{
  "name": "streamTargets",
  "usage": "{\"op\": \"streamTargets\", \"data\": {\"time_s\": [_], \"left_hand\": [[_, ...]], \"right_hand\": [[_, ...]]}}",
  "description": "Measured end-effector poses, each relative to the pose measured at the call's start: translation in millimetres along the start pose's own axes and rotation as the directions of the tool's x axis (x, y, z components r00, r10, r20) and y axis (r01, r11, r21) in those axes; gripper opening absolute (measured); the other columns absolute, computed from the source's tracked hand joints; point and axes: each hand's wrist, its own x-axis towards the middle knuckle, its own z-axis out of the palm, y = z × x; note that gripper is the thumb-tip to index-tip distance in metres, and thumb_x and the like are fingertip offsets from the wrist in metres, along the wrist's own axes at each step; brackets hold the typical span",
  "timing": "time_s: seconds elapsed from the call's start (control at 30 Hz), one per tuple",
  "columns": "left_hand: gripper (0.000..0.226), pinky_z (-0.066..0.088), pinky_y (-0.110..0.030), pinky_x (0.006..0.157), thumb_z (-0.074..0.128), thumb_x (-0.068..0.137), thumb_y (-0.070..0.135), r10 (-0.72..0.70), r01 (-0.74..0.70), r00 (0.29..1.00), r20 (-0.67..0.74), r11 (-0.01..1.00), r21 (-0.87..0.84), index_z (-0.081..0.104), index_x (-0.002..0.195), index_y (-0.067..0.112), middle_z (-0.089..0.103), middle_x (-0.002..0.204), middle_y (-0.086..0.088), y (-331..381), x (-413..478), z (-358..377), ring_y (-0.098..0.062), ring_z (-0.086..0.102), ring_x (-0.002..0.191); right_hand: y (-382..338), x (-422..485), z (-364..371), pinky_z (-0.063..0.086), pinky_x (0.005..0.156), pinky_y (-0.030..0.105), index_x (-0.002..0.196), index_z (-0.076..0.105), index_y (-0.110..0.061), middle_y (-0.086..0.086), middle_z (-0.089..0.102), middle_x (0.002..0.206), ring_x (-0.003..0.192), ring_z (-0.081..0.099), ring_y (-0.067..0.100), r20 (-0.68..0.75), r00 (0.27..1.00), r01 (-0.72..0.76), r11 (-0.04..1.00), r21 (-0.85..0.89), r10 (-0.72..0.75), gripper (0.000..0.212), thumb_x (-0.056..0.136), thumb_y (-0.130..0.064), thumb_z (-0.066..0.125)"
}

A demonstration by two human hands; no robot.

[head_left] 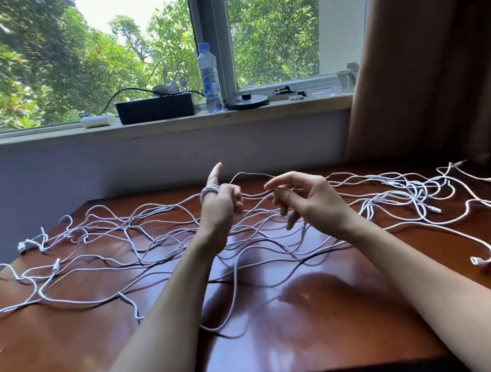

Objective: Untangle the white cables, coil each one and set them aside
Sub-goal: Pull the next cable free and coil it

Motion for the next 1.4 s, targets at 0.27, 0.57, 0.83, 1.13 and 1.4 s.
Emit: {"op": "streamTargets", "data": {"time_s": [0.27,0.57,0.83,1.13,1.4], "left_hand": [[0.061,0.027,-0.017,0.04,0.041,0.081,0.002,-0.012,0.008,0.997,0.074,0.999,0.053,0.04,0.142,0.013,0.046,0.059,-0.007,-2.7,-5.0,1.9,-0.012,0.034,0.037],[0.062,0.024,-0.019,0.043,0.048,0.068,0.011,-0.04,-0.049,0.947,0.319,0.962,0.267,0.05,0.13,0.013,0.038,0.059,-0.005,-7.5,-12.9,4.3,-0.01,0.028,0.046],[0.022,0.056,-0.042,0.079,0.064,0.08,0.034,0.117,-0.229,0.969,0.219,0.758,0.61,0.066,0.098,0.021,0.073,0.079,-0.002,-23.3,-5.0,1.7,-0.016,0.065,0.071],[0.049,0.039,-0.035,0.055,0.039,0.096,0.047,0.129,-0.204,0.976,0.173,0.814,0.544,0.069,0.078,0.013,0.049,0.046,0.007,-17.3,-6.2,-0.8,-0.01,0.047,0.045],[0.056,0.011,-0.01,0.037,0.018,0.107,0.029,-0.211,0.161,0.915,0.344,0.973,0.168,0.055,0.079,-0.001,0.019,0.04,0.005,-7.7,-8.7,3.6,-0.006,0.01,0.034]], "right_hand": [[0.5,2.2,-5.3,0.047,0.062,0.026,0.114,0.07,-0.02,0.001,0.077,0.093,0.066,0.053,0.018,-0.031,0.999,0.015,0.999,0.046,-0.014,0.024,0.1,-0.004,0.059],[11.5,4.8,-12.9,0.05,0.068,0.03,0.129,0.061,-0.025,-0.01,0.066,0.076,0.066,0.062,0.01,-0.342,0.909,0.003,0.825,-0.565,-0.238,0.046,0.088,-0.036,0.077],[12.2,3.9,-15.7,0.046,0.066,0.033,0.102,0.07,-0.028,-0.01,0.057,0.064,0.068,0.062,0.016,-0.357,0.906,-0.111,0.684,-0.721,-0.229,0.04,0.082,-0.063,0.07],[25.4,8.8,-20.0,0.051,0.074,0.029,0.105,0.071,-0.018,-0.003,0.063,0.087,0.075,0.059,0.008,-0.134,0.949,0.156,0.792,-0.59,-0.287,0.011,0.094,-0.019,0.072],[13.2,8.3,-18.1,0.045,0.045,0.026,0.092,0.069,-0.013,0.005,0.062,0.056,0.044,0.055,0.019,-0.204,0.975,-0.118,0.983,-0.144,0.087,0.015,0.093,-0.028,0.072]]}}
